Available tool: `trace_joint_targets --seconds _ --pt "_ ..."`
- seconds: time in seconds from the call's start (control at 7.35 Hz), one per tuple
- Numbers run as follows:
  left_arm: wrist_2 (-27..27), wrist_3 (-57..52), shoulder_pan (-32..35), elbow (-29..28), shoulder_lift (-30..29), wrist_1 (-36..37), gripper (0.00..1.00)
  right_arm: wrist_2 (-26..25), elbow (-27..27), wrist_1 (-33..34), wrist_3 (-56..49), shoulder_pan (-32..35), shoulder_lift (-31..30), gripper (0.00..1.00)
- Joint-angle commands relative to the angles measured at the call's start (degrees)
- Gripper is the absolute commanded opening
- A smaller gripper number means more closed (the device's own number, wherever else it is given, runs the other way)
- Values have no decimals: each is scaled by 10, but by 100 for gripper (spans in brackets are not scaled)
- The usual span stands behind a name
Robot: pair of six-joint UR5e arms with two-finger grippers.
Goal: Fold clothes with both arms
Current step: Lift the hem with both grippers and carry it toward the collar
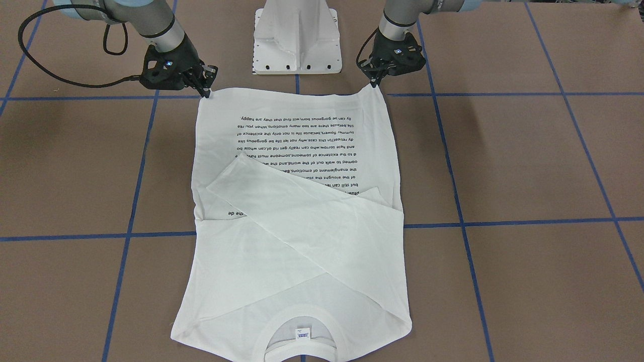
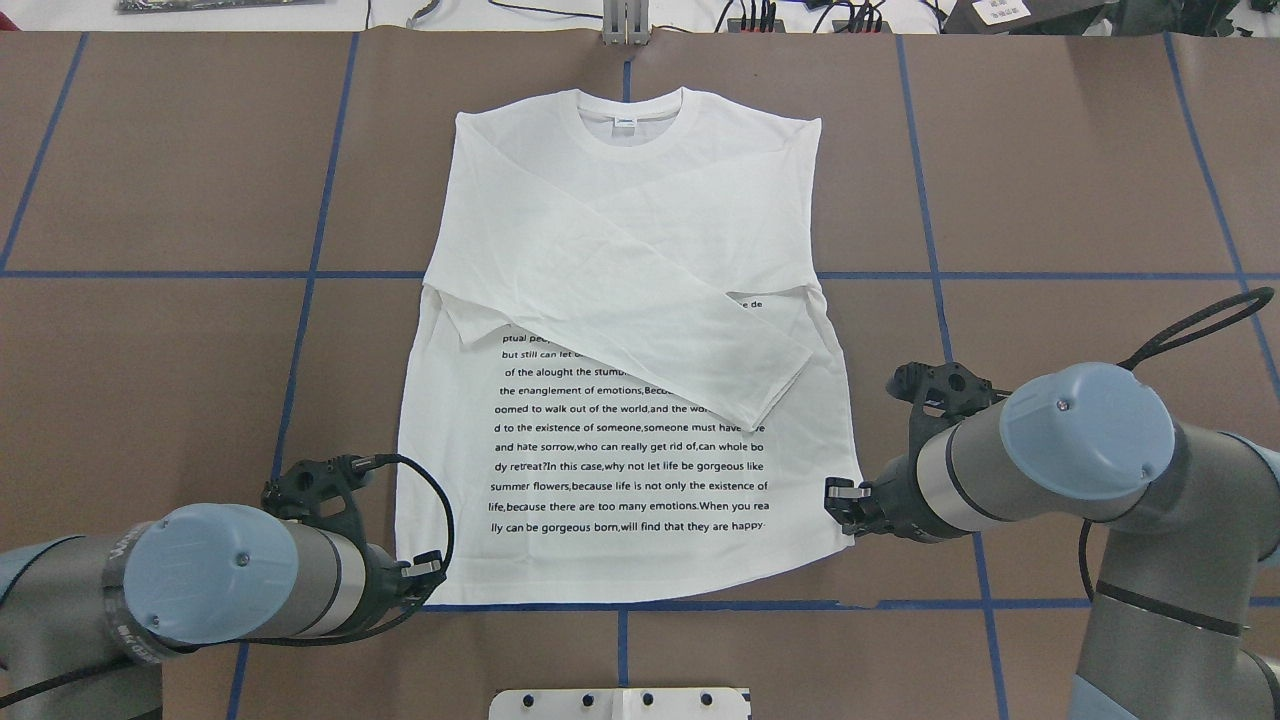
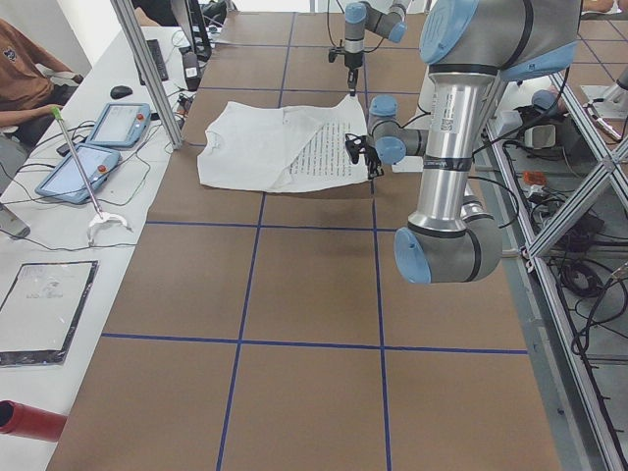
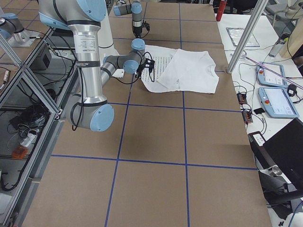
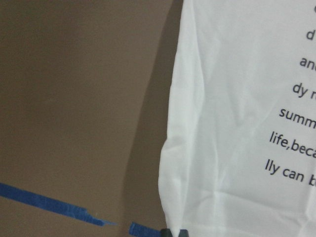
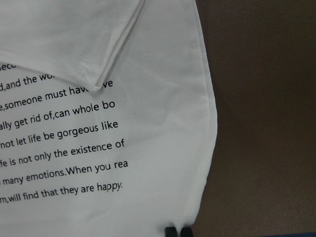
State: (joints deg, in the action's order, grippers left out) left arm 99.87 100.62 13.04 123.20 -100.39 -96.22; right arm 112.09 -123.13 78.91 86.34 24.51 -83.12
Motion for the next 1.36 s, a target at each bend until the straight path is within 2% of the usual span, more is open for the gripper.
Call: trace_joint_targets --seconds 0.0,0.41,0.54,0.82,1.09,1.22 --pt "17 -2 3 40 4 45 0 41 -15 -1 -4 25 -6 0" --pt "19 -3 3 82 3 88 0 96 -45 -1 -4 45 -16 0" --pt "36 -2 3 89 2 89 0 125 -60 -1 -4 51 -26 0" --pt "50 2 -11 128 -2 137 0 183 -69 -1 -4 56 -35 0" --pt "106 5 -22 177 -5 182 0 240 -90 -1 -4 55 -37 0" --pt "112 5 -27 208 -5 206 0 253 -91 -4 -4 53 -45 0"
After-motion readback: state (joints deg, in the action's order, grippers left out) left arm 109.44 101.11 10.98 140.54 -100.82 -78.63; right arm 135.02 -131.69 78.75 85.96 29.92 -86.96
